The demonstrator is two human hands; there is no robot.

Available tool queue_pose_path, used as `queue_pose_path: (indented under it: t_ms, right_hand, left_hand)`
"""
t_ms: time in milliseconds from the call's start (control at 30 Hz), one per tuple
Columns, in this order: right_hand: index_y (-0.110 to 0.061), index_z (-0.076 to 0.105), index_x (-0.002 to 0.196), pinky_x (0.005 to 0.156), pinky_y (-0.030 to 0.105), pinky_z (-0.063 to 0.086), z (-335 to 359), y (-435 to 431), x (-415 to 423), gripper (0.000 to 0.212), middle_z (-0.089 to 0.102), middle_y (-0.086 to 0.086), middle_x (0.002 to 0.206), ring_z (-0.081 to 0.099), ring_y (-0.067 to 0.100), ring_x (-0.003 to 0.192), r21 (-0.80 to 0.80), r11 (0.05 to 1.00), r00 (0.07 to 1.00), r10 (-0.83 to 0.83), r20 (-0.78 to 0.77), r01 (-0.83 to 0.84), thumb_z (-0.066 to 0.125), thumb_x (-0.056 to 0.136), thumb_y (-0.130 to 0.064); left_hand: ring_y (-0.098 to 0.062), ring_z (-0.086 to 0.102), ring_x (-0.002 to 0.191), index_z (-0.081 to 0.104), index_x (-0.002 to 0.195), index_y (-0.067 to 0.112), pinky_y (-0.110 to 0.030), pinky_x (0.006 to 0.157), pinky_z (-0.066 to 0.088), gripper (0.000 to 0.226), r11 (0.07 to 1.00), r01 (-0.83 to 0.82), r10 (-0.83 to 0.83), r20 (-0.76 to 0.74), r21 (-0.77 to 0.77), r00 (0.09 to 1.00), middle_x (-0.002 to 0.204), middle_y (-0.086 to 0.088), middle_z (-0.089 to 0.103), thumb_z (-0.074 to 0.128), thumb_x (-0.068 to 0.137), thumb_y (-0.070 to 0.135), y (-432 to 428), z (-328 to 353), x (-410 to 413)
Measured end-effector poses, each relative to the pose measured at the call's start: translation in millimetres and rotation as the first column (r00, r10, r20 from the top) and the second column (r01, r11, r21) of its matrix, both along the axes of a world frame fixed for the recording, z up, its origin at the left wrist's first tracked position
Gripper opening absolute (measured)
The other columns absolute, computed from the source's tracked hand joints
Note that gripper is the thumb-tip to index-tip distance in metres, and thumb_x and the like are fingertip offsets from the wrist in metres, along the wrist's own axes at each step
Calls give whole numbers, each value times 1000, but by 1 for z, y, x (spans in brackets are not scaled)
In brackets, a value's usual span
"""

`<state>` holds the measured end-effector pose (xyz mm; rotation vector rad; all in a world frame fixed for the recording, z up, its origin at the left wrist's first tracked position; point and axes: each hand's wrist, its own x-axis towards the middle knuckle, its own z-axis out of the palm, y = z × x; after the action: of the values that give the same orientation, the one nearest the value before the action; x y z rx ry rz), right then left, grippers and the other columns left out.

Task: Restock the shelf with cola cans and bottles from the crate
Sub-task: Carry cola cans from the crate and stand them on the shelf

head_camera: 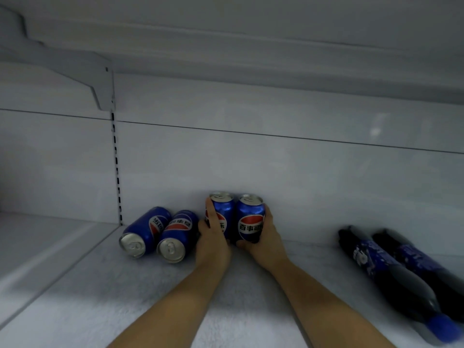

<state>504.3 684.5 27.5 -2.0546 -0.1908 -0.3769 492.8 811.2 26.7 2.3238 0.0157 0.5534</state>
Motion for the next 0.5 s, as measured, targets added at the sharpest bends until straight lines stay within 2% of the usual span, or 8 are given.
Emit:
queue_pose_path:
  t_ms: [133,200,367,500]
  right_hand:
    - [-24,-3,149,106,38,38,5,-1,-12,120,39,7,146,43,21,130,-56,998,998,-41,-53,38,83,65,-25]
    - [-24,-8,149,110,42,34,9,-2,-24,122,32,10,150,36,24,135,-81,995,995,-60,-80,54,82,67,-29]
    - [-24,-5,149,111,39,31,19,-7,-57,116,25,10,153,29,25,139,-69,993,993,-100,-58,95,81,71,-30]
    - [-23,0,150,108,38,34,24,-7,-84,109,27,10,152,33,25,136,-87,980,983,-182,-33,179,78,74,-32]
  left_hand:
    - [-29,52,115,-29,141,30,-34,92,46,99,999,41,-42,-37,-24,998,145,-19,21,55,91,14,1,7,-17]
    - [-31,50,117,-27,143,26,-35,94,44,100,998,58,-60,-43,-33,997,148,-19,17,57,90,15,1,8,-29]
    - [-33,46,122,-25,144,23,-42,100,43,97,993,111,-112,-24,-37,993,151,-18,14,55,91,15,-2,10,-60]
    - [-31,43,127,-19,147,24,-39,99,43,94,990,134,-137,-72,-37,988,154,-14,12,56,91,22,-4,20,-82]
